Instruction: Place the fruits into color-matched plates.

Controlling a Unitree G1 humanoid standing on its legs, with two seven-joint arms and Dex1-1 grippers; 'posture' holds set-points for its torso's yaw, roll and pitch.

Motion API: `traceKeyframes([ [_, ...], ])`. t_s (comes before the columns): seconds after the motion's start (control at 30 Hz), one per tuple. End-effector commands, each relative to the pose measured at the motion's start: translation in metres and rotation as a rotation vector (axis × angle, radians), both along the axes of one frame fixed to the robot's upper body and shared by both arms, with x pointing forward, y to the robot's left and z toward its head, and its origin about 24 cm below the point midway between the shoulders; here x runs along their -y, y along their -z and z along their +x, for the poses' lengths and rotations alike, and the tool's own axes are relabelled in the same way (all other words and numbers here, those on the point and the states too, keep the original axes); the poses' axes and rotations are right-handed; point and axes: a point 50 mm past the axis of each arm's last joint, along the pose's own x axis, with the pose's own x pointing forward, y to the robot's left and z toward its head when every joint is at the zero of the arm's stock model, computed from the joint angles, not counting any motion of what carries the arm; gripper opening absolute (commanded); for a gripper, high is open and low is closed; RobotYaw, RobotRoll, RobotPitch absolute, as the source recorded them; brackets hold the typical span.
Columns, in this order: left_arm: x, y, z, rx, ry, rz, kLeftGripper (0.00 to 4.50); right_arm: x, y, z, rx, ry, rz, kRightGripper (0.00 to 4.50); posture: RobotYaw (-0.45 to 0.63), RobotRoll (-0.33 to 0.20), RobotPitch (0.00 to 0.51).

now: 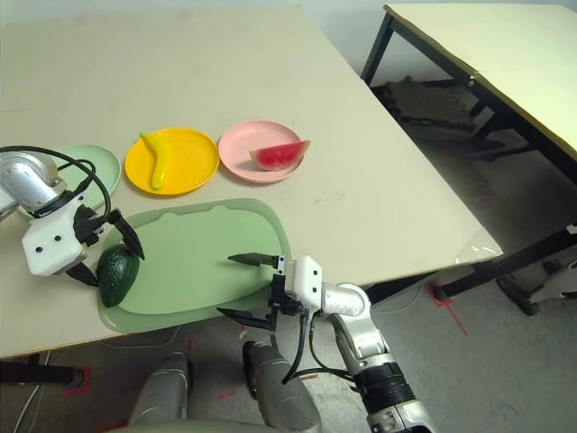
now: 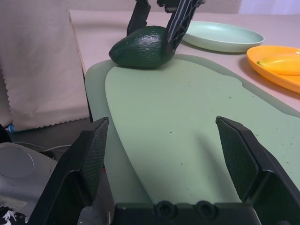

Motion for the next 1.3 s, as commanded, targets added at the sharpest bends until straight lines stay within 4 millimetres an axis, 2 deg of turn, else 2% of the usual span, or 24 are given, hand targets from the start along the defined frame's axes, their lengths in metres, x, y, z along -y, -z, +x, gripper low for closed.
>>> traceKeyframes([
  [0.03, -0.003, 0.003, -0.001, 0.004, 0.008, 0.023, 4.5, -0.003, 0.003, -0.002, -0.016, -0.014, -0.012, 4.47, -0.15, 0.0, 0.148],
  [0.57, -0.002, 0.003, 0.001, 0.009, 0.011, 0.029, 4.5, -0.003, 0.004, -0.004, -0.025, -0.013, -0.011, 4.47, -0.16, 0.0, 0.152],
  [0.67, -0.002, 0.004, 0.001, 0.001, 0.005, 0.034, 3.9, -0.003, 0.004, -0.004, -0.029, -0.008, -0.014, 4.5, -0.16, 0.0, 0.152],
  [0.73, -0.002, 0.004, 0.001, -0.003, 0.001, 0.036, 3.2, -0.003, 0.004, -0.004, -0.031, -0.006, -0.017, 4.5, -0.16, 0.0, 0.152],
  [0.77, -0.002, 0.004, 0.001, -0.004, 0.001, 0.036, 3.07, -0.003, 0.004, -0.004, -0.031, -0.006, -0.019, 4.5, -0.16, 0.0, 0.153],
  [1.1, -0.001, 0.002, 0.002, -0.006, -0.016, 0.023, 3.07, -0.002, 0.001, -0.003, -0.026, -0.005, -0.018, 4.5, -0.16, 0.0, 0.152],
  [1.3, -0.007, -0.027, 0.013, 0.054, -0.173, -0.097, 3.07, -0.005, -0.009, -0.001, -0.059, 0.035, 0.039, 4.5, -0.16, 0.0, 0.156],
])
